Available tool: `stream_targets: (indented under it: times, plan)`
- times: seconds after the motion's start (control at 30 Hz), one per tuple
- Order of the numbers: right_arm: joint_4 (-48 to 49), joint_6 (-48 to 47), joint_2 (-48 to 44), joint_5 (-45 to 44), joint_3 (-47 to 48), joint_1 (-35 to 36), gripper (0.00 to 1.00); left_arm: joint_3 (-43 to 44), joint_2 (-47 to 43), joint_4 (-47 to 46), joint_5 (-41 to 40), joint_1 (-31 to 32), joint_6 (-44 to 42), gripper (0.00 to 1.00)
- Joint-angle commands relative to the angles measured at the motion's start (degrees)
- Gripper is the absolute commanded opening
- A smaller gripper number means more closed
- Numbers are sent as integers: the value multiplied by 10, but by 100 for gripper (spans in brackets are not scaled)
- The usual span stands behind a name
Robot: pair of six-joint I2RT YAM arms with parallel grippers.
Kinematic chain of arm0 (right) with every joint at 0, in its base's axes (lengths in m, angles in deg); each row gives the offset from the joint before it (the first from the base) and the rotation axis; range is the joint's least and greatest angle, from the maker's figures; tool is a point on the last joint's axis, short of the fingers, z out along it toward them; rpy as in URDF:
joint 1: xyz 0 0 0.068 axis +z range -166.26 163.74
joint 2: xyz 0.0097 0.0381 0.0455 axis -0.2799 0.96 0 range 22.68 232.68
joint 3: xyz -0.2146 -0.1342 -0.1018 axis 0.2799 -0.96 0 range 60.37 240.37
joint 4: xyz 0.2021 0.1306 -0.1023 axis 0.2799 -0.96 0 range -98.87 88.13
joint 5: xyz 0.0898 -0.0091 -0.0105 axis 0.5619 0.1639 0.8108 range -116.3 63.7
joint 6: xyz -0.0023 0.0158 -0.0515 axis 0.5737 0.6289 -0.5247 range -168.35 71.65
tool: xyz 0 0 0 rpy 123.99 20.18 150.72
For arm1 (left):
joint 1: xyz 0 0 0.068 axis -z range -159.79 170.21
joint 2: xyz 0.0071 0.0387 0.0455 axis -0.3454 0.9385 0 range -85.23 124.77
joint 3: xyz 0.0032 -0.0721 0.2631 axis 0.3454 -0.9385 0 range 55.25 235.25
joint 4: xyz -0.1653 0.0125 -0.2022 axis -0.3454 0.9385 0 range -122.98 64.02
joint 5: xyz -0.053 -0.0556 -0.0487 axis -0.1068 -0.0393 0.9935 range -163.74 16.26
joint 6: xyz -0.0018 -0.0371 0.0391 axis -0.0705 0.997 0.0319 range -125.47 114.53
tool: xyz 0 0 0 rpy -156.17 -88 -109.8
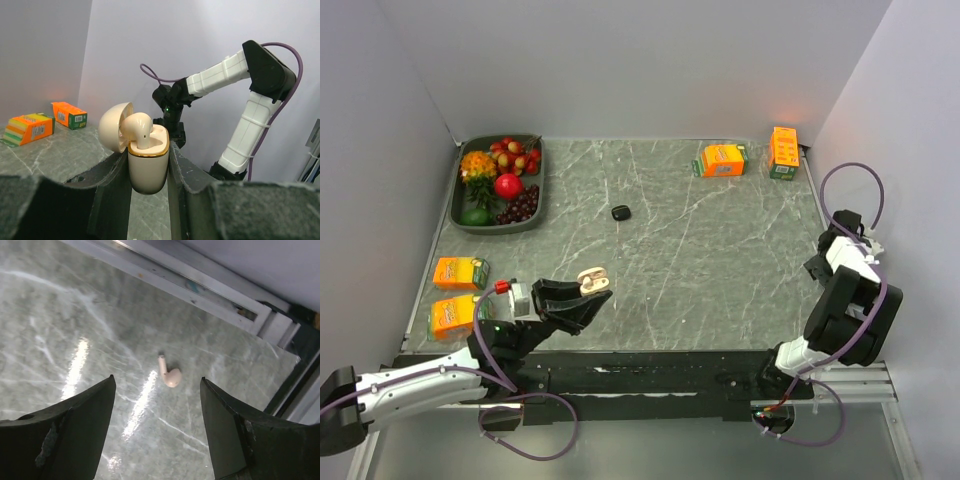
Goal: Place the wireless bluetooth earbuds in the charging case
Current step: Adjust the earbud at the center of the board.
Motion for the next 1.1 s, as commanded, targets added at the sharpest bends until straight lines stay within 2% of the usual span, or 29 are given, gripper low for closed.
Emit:
stream_targets:
  times: [0.0,0.1,0.37,0.87,1.07]
  plan:
    - [58,-52,6,35,7,-13,75,1,7,-7,-3,5,-5,1]
    - [67,-57,22,54,5,-17,70,0,9,-9,-8,7,-5,1]
    - [83,-51,24,68,-25,-17,66,0,38,-24,1,7,-3,1]
    - [83,-39,14,51,-59,-17,66,-2,20,-10,-8,17,-3,1]
    - [80,-37,-6,63,-73,-13,58,2,36,-18,2,18,1,1]
